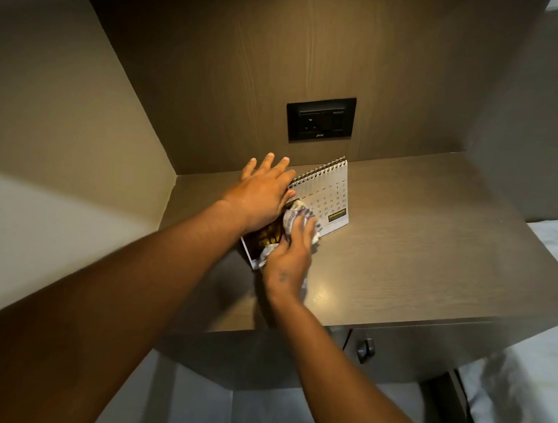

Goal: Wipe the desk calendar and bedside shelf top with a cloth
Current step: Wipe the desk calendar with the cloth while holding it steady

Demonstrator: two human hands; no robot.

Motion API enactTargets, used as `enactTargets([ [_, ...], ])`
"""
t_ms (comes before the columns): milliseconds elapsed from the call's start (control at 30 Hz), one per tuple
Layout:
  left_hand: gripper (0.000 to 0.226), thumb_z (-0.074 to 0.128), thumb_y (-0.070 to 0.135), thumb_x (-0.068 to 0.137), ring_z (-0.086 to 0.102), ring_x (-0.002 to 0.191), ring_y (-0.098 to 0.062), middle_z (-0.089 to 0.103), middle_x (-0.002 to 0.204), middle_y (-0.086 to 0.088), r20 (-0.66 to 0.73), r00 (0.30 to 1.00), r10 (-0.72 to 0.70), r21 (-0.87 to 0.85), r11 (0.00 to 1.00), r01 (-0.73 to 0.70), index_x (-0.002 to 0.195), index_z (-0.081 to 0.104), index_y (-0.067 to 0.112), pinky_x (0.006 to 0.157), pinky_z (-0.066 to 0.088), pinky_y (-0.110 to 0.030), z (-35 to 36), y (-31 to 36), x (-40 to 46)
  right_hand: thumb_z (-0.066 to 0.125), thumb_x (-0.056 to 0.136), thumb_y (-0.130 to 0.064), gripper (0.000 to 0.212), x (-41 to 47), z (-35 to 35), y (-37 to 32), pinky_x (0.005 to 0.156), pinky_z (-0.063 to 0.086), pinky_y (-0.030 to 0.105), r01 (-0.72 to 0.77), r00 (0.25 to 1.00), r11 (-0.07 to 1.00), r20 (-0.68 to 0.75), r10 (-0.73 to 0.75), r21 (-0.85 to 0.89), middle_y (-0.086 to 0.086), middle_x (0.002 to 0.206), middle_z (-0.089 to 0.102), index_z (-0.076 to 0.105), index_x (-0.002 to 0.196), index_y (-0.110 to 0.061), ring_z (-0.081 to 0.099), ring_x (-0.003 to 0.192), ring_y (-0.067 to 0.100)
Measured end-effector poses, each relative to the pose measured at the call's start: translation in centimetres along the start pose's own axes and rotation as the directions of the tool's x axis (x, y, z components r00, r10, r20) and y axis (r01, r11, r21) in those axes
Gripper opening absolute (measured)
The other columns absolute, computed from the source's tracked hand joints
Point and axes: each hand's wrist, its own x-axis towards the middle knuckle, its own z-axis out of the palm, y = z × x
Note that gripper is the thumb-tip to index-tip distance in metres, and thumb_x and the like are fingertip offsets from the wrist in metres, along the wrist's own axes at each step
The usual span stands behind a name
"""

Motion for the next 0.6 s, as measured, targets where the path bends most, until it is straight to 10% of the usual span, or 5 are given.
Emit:
enactTargets([
  [433,0.051,0.034,0.037,0.109,0.002,0.156,-0.033,0.016,0.17,-0.009,-0.014,1.0,0.001,-0.011,1.0,-0.001,0.156,0.031,0.018,0.124,-0.001,-0.055,0.0,0.2,0.0,0.043,0.099,0.001,0.053,7.9,-3.1,0.3,0.103,0.02,0.012,-0.143,0.98,0.99,-0.14,0.142,0.0,0.009,0.163,0.026,0.039,0.149,-0.013,0.02,0.15,0.029],
  [600,0.051,0.033,0.037,0.109,0.0,0.156,-0.033,0.014,0.17,-0.009,-0.004,1.0,0.012,-0.001,1.0,-0.012,0.156,0.029,0.018,0.124,-0.002,-0.055,-0.1,0.0,0.0,0.044,0.097,0.006,0.055,2.0,-0.2,-0.3,0.086,0.003,-0.015,-0.088,0.995,0.993,-0.043,0.091,0.077,0.007,0.164,0.022,0.041,0.148,-0.012,0.017,0.15,0.023],
])
